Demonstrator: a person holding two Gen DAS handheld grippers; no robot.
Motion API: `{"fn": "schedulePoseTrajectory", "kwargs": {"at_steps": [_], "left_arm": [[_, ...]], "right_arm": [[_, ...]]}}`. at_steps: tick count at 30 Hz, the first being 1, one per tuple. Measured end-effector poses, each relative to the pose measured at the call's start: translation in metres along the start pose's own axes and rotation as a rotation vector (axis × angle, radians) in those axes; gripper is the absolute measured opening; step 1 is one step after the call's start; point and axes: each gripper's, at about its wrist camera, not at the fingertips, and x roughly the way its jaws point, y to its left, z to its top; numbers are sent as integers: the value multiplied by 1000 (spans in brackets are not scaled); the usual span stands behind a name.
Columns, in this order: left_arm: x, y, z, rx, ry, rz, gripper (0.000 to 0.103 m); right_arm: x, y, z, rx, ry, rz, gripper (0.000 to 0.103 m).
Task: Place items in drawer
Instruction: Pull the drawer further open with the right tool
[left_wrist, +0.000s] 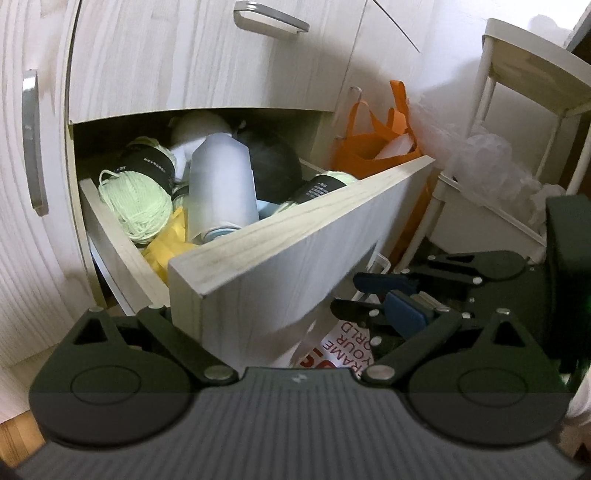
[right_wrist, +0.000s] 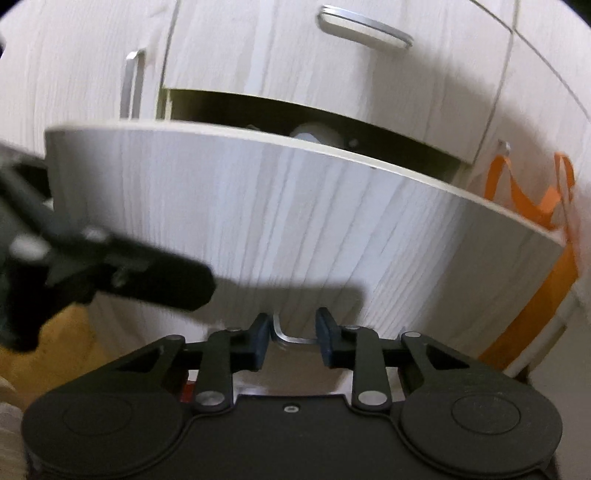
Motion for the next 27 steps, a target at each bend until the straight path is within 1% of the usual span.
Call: {"fn": "schedulePoseTrajectory", "kwargs": {"at_steps": [3, 5, 7, 12, 17, 22, 27], "left_arm": [[-3, -1, -2, 7, 10, -8, 100], [-4, -3, -2, 12, 18, -6, 100], [-6, -3, -3, 19, 23, -3, 100], [-8, 0, 0, 24, 36, -7, 100], [-9, 3, 1, 24, 48, -16, 100], [-10, 8, 3, 26, 57, -31, 100], [-12, 13, 3, 24, 69, -52, 100]], "right_arm": [[3, -8, 6, 58, 21, 43, 33], [4, -8, 9, 70, 29, 56, 33], [-25, -13, 0, 73, 36, 53, 33], [-20, -5, 0, 70, 44, 44, 33], [-7, -8, 3, 91, 50, 48, 33], [-4, -7, 4, 83, 63, 48, 33], [-5, -10, 0, 100, 68, 83, 33]]}}
